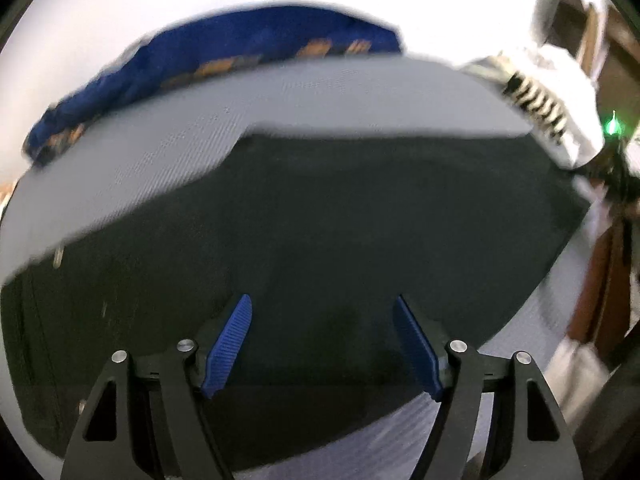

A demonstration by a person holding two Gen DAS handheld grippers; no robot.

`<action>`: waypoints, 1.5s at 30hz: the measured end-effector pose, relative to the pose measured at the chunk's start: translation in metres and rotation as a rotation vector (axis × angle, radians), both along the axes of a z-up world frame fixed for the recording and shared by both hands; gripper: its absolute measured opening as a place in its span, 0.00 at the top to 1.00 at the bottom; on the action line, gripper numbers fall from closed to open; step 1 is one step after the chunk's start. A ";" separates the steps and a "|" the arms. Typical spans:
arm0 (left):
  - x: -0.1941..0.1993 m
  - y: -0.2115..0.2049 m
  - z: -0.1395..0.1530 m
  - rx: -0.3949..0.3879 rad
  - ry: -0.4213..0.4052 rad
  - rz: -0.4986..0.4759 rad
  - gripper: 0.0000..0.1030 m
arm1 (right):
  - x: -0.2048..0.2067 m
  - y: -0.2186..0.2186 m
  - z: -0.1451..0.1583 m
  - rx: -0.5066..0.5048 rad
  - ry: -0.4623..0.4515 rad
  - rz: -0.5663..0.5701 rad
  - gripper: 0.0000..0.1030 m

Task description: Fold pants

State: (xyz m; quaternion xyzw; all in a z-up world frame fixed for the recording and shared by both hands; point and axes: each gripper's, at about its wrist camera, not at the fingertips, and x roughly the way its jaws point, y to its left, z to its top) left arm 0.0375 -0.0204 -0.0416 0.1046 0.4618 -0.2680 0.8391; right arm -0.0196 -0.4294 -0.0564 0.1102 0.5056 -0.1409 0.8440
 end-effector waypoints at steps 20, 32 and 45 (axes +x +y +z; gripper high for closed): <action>0.045 -0.185 -0.038 0.036 -0.009 -0.186 0.29 | -0.066 -0.044 -0.008 -0.030 0.013 0.007 0.49; 0.020 -0.128 -0.036 0.074 0.026 -0.144 0.27 | -0.123 -0.097 -0.009 0.524 -0.142 -0.251 0.44; -0.010 -0.083 -0.035 0.069 0.046 -0.087 0.25 | -0.108 -0.120 -0.039 0.681 -0.308 -0.400 0.75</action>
